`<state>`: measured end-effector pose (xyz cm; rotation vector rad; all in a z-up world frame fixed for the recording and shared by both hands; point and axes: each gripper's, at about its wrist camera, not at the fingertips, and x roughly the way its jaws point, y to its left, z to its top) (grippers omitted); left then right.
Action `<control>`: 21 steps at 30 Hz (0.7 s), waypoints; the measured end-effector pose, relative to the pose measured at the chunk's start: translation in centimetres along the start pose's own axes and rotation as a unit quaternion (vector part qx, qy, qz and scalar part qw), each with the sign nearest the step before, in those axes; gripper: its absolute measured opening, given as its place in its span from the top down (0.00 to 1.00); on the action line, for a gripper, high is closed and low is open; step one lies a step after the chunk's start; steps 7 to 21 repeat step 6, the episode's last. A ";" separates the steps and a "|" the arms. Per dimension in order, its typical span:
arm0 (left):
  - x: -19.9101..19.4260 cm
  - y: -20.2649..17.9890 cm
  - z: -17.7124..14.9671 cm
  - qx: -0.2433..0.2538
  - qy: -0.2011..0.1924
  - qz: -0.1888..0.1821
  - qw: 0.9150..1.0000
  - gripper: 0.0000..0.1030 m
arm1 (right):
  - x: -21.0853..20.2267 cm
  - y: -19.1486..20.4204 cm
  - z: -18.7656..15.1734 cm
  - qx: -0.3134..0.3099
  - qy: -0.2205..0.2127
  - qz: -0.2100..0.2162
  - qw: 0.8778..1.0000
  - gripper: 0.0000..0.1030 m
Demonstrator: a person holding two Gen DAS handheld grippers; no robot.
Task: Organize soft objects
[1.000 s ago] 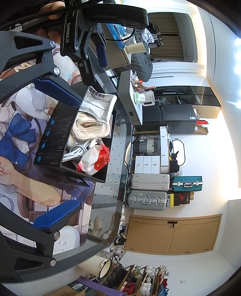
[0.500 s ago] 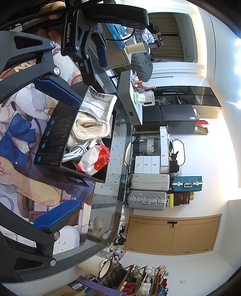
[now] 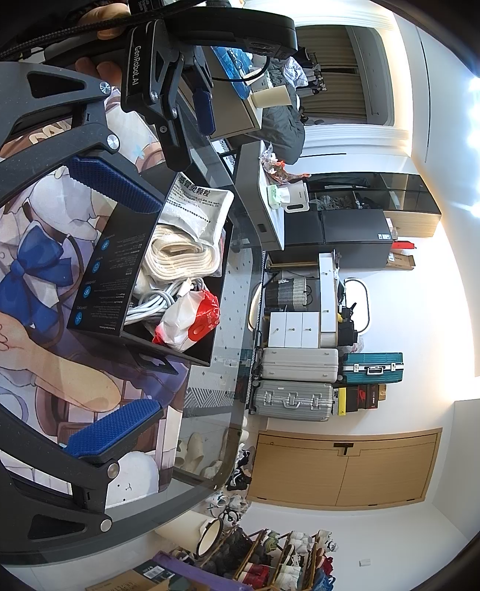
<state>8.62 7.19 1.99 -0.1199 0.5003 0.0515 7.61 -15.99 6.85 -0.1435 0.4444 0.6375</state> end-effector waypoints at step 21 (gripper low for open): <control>-0.2 -0.5 0.0 0.007 -0.008 0.004 1.000 0.00 | 0.0 0.0 0.0 0.001 0.000 0.000 1.000 0.01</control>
